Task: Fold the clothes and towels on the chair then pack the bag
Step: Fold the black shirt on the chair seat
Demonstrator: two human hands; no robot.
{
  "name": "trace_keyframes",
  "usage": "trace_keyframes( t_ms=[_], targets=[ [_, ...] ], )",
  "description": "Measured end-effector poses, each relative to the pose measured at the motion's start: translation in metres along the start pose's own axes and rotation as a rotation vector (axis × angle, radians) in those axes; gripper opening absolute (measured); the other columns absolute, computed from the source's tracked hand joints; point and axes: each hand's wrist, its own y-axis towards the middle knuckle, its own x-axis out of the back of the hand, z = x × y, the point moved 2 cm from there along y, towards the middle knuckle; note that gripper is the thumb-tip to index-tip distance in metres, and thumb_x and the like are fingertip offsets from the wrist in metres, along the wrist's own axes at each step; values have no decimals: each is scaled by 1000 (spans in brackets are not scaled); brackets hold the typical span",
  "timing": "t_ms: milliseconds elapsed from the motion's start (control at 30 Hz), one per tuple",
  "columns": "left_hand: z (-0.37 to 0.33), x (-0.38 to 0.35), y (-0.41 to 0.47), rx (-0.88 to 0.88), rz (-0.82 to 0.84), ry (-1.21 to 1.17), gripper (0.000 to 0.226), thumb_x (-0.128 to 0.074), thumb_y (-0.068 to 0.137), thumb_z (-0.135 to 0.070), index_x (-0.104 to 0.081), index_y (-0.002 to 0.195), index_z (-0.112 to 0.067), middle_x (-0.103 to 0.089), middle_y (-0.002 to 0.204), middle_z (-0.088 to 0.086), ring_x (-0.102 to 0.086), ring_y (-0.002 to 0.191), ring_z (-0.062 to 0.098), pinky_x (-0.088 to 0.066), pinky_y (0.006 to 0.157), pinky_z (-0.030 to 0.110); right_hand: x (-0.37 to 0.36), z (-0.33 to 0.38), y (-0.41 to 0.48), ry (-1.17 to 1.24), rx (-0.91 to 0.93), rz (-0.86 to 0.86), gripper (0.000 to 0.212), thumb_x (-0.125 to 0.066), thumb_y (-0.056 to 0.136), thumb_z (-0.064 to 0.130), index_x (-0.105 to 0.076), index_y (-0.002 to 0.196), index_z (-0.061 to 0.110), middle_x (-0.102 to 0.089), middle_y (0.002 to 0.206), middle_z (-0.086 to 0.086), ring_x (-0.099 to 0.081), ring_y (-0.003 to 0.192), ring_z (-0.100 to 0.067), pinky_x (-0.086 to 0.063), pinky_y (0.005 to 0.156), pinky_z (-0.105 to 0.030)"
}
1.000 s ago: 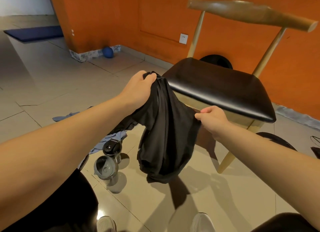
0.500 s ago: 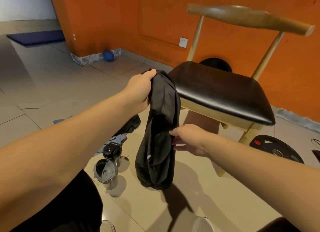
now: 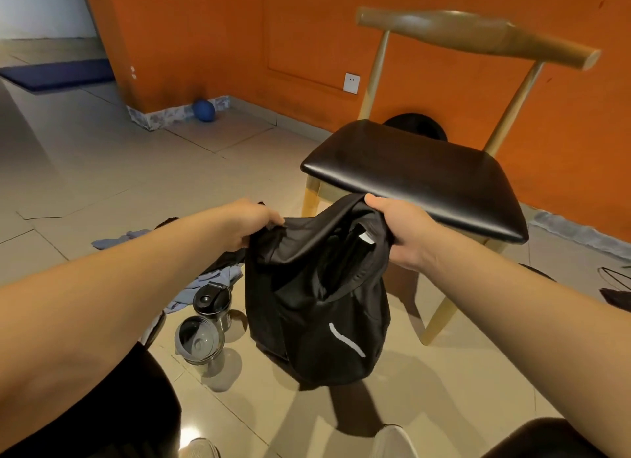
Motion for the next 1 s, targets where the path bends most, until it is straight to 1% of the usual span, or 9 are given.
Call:
trace_keyframes(
  t_ms=[100, 167, 300, 367, 433, 633, 733, 833, 1000],
  targets=[
    [5, -1, -1, -61, 5, 594, 53, -66, 94, -48, -56, 126, -7, -63, 123, 9, -61, 112, 31, -47, 102, 42, -3, 3, -3, 51, -13, 42, 29, -59, 104, 27, -71, 116, 4, -76, 106, -10, -74, 83, -27, -60, 67, -36],
    [4, -7, -6, -171, 23, 739, 62, -58, 96, -59, -55, 134, -9, -62, 127, 9, -59, 112, 29, -47, 101, 41, -5, 7, -7, 71, -2, 67, 29, -56, 105, 27, -70, 114, 4, -71, 107, -13, -71, 82, -27, -62, 72, -37],
    [-10, -27, -35, -444, 194, 440, 66, -41, 91, -76, -62, 116, -19, -69, 112, 1, -67, 97, 17, -55, 89, 38, -11, 9, -10, 95, -7, 97, 33, -58, 104, 29, -68, 124, 4, -66, 128, -22, -67, 115, -37, -56, 97, -48],
    [-17, -35, -53, -508, 315, 370, 63, -51, 82, -76, -59, 117, -24, -67, 108, -3, -65, 94, 12, -53, 80, 31, -12, 9, -13, 113, -21, 119, 36, -59, 103, 31, -66, 125, 3, -67, 113, -18, -68, 103, -33, -56, 93, -45],
    [-14, -45, -58, -562, 387, 419, 50, -69, 84, -62, -56, 119, -28, -65, 107, -9, -63, 98, 9, -51, 87, 30, -12, 11, -17, 137, -33, 153, 32, -62, 100, 30, -68, 120, 5, -64, 95, -11, -63, 86, -26, -54, 83, -41],
    [-8, -56, -46, -573, 251, 437, 19, -52, 105, -25, -63, 118, -18, -69, 110, 3, -65, 103, 19, -52, 100, 45, -1, 14, -18, 22, 9, 256, 29, -63, 90, 8, -71, 118, 9, -67, 109, -11, -64, 93, -24, -53, 85, -34],
    [-16, -49, -46, -532, 182, 300, 16, -39, 108, -27, -54, 105, -22, -60, 101, 2, -58, 95, 17, -48, 83, 37, 9, 10, -8, -132, 53, 281, 57, -57, 81, -7, -66, 130, 20, -67, 125, -12, -64, 112, -28, -53, 97, -38],
    [-25, -42, -49, -565, 53, 215, 24, -31, 111, -28, -44, 91, -25, -50, 89, -2, -48, 80, 13, -35, 67, 31, 19, -3, 8, -354, 99, 273, 78, -59, 58, -9, -63, 133, 14, -69, 126, -18, -64, 120, -31, -51, 104, -43],
    [-36, -31, -44, -648, -54, 145, 22, -34, 110, -29, -49, 97, -21, -52, 90, 0, -48, 79, 14, -38, 69, 30, 36, -20, 29, -727, 210, -72, 17, -63, 83, -7, -75, 93, 0, -68, 85, -5, -62, 83, -23, -51, 78, -31]
  ],
)
